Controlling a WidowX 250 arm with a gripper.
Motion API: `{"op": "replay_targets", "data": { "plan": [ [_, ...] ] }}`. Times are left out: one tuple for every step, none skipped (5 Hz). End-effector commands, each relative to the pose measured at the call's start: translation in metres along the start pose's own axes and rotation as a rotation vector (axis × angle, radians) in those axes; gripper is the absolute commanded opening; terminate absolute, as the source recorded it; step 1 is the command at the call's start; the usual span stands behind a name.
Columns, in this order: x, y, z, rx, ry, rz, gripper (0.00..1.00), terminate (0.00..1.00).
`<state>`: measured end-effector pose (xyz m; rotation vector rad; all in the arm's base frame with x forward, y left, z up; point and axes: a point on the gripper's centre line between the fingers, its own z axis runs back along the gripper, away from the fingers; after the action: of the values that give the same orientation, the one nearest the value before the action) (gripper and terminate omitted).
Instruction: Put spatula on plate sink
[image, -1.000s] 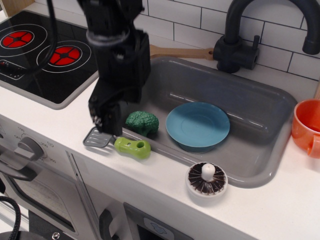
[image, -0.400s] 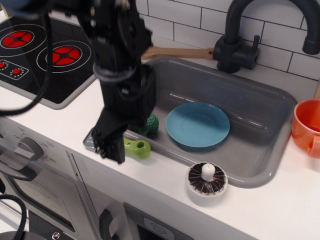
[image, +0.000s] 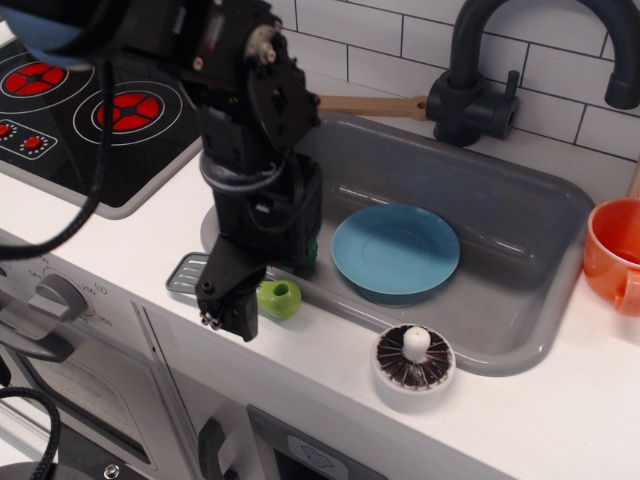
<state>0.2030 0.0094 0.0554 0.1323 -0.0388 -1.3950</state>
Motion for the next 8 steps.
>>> {"op": "replay_targets", "data": {
  "plan": [
    [0.005, 0.013, -0.009, 0.014, 0.023, 0.005, 1.0, 0.0],
    [0.006, 0.013, -0.012, 0.009, 0.025, 0.013, 1.0, 0.0],
    [0.008, 0.013, -0.017, 0.02, 0.032, 0.032, 1.0, 0.0],
    [0.01, 0.014, -0.023, 0.024, 0.035, 0.051, 1.0, 0.0],
    [0.01, 0.016, -0.024, 0.027, 0.037, 0.065, 0.0, 0.0],
    [0.01, 0.021, -0.018, 0.027, 0.032, 0.087, 0.0, 0.0],
    [0.009, 0.034, -0.002, 0.025, 0.027, 0.142, 0.0, 0.0],
    [0.014, 0.065, 0.012, 0.006, 0.012, 0.242, 0.0, 0.0]
  ]
}}
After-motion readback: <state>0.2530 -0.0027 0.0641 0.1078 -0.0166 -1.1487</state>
